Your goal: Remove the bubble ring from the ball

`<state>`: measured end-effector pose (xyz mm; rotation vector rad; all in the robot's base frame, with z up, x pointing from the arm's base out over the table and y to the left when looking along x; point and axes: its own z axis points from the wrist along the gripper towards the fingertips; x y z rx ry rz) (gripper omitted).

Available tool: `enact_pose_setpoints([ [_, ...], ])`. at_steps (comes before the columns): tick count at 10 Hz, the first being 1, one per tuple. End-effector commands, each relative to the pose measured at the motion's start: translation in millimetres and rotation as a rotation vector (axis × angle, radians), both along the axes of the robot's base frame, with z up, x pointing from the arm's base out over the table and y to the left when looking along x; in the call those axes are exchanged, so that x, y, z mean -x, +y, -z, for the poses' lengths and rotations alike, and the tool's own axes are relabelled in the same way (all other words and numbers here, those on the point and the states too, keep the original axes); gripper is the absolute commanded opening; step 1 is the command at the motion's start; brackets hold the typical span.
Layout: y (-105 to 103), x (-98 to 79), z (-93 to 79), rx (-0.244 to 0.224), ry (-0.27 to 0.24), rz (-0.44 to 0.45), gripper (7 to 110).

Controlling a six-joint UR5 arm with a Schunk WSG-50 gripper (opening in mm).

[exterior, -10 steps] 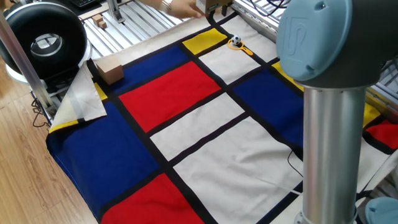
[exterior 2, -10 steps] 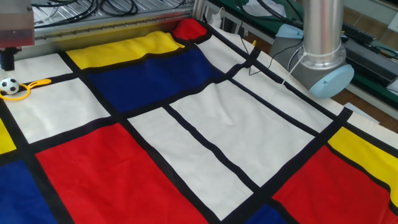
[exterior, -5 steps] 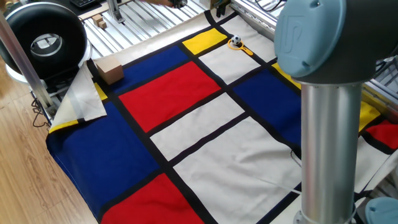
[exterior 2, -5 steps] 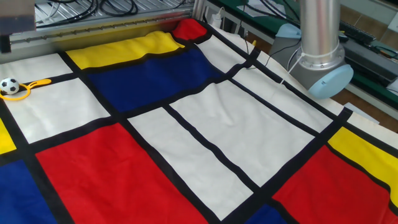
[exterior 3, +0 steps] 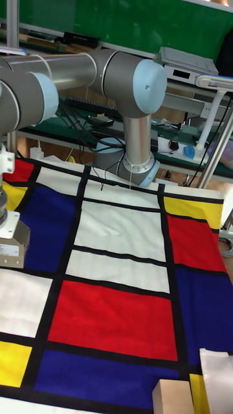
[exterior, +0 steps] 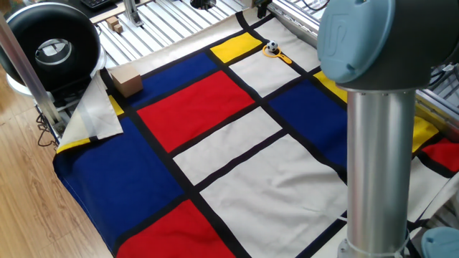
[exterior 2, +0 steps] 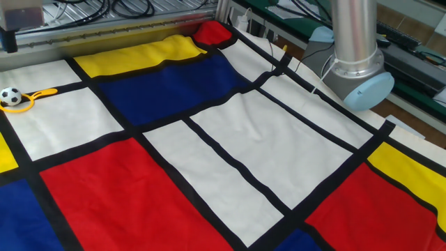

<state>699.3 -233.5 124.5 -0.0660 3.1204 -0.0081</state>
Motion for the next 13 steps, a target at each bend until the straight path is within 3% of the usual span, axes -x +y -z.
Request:
enact_pose_setpoints([
  [1,-14,12.0,6.3,0.025,0.025,0.02,7],
  [3,-20,27.6,5.5,0.048,0.086,0.078,7],
  [4,-8,31.8,5.5,0.003,0.104,0.118,7],
  [5,-4,23.3,6.1,-0.015,0.071,0.131,7],
  [6,-16,18.7,6.1,0.03,0.05,0.141,7],
  [8,-22,51.7,2.6,0.073,0.177,0.231,7],
  [10,-18,38.1,8.8,0.044,0.123,0.229,7],
  [11,-26,29.1,34.3,0.057,0.086,0.232,7],
  [13,-26,18.3,56.5,0.09,0.064,0.245,7],
])
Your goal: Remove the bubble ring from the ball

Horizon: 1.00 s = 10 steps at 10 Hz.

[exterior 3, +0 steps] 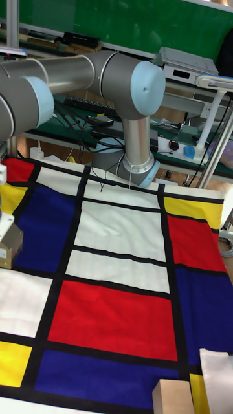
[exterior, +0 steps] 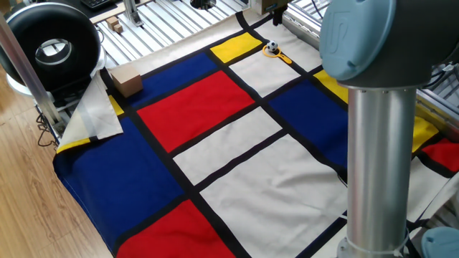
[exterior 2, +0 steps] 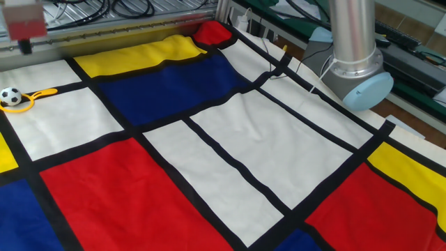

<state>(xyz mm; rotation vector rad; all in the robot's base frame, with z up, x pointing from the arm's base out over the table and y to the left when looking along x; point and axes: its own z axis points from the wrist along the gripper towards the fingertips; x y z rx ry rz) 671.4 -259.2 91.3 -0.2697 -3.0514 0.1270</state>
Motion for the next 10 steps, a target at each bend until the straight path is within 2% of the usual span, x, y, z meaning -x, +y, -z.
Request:
enact_pose_setpoints([
  [1,2,-10.4,29.3,0.012,-0.026,0.022,7],
  [3,5,0.5,28.3,0.005,0.016,0.023,7],
  [5,2,11.6,26.7,0.017,0.059,0.036,7],
  [6,-7,14.2,25.3,0.055,0.07,0.031,7],
  [7,-13,13.5,24.5,0.079,0.068,0.018,7],
  [8,-7,14.3,25.3,0.055,0.071,0.017,7],
  [9,-7,13.1,25.5,0.053,0.067,0.018,7],
  [10,-14,2.1,26.0,0.078,0.023,0.008,7],
])
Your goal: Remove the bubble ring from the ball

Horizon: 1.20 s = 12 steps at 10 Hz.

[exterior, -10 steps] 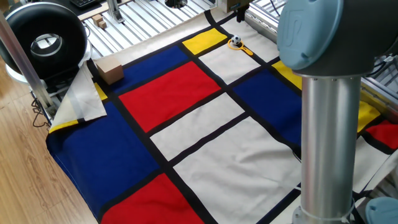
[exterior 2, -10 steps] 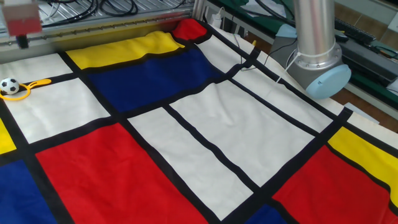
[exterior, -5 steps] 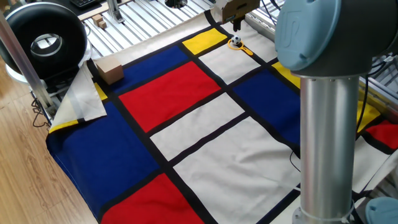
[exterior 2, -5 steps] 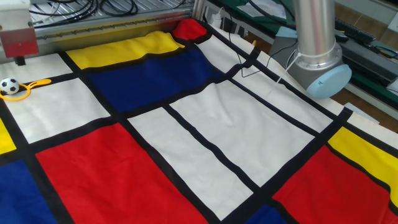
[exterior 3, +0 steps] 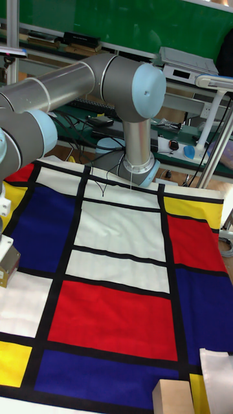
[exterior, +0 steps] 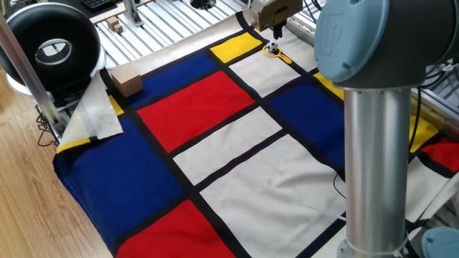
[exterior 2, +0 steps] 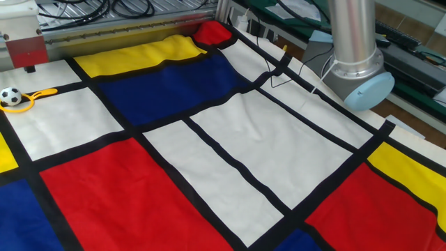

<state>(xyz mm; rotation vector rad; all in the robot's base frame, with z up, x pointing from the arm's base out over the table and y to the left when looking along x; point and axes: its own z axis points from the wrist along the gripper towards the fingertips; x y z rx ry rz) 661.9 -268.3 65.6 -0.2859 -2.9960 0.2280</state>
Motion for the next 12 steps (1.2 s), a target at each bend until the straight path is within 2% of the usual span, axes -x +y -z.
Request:
enact_pose_setpoints([
  [1,-8,-19.2,0.8,0.026,-0.077,-0.016,7],
  [3,3,-12.2,1.8,-0.017,-0.047,-0.026,7],
  [4,4,-0.8,0.7,-0.021,-0.003,-0.013,7],
  [5,6,4.5,0.1,-0.025,0.017,0.004,7],
  [7,19,12.0,0.0,-0.08,0.047,0.009,7],
  [12,17,6.6,3.9,-0.082,0.037,-0.015,7],
])
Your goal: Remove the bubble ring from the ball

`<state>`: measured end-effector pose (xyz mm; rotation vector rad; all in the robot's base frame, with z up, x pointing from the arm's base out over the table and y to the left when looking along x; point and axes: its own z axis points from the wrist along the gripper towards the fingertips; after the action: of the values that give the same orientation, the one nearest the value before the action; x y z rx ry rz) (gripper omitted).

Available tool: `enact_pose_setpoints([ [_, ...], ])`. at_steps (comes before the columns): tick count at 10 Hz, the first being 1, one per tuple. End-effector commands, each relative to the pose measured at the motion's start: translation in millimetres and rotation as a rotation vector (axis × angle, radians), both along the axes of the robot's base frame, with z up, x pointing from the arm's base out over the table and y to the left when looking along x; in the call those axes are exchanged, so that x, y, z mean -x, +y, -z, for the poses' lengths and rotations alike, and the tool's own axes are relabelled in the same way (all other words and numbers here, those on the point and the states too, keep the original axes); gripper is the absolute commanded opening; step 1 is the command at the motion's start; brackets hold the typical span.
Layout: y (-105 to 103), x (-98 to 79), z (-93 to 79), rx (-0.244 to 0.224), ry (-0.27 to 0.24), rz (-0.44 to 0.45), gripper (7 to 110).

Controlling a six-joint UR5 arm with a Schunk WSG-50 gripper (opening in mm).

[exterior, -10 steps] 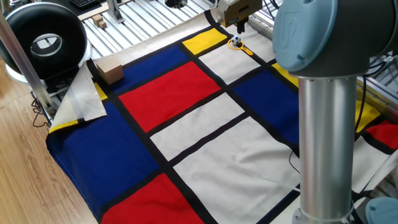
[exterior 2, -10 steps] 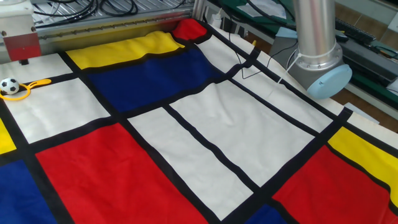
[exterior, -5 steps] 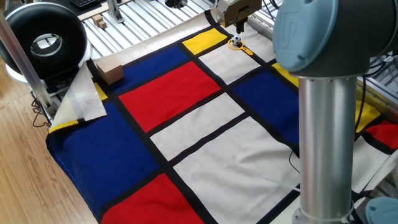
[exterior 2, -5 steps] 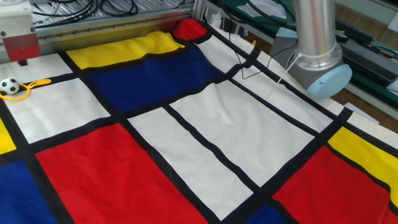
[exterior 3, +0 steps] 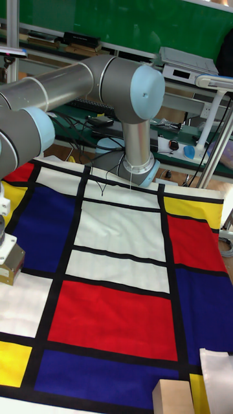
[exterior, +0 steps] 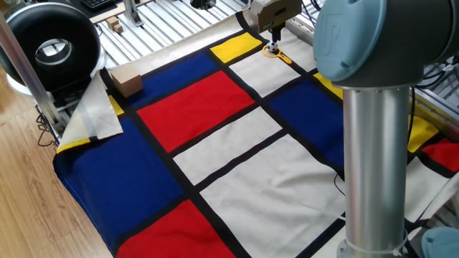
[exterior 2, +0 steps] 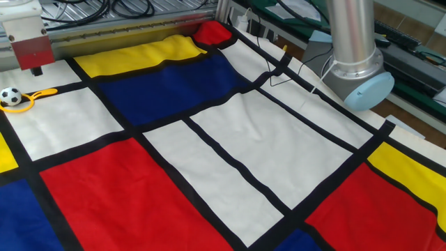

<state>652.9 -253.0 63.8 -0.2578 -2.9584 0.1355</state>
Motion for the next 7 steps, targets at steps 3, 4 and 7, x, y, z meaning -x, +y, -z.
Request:
enact_pose_setpoints([
  [3,-10,-3.0,37.1,-0.068,-0.034,-0.059,7],
  [4,-15,1.5,40.8,-0.063,-0.018,-0.067,22],
  [7,-29,15.3,41.2,-0.021,0.033,-0.104,22],
])
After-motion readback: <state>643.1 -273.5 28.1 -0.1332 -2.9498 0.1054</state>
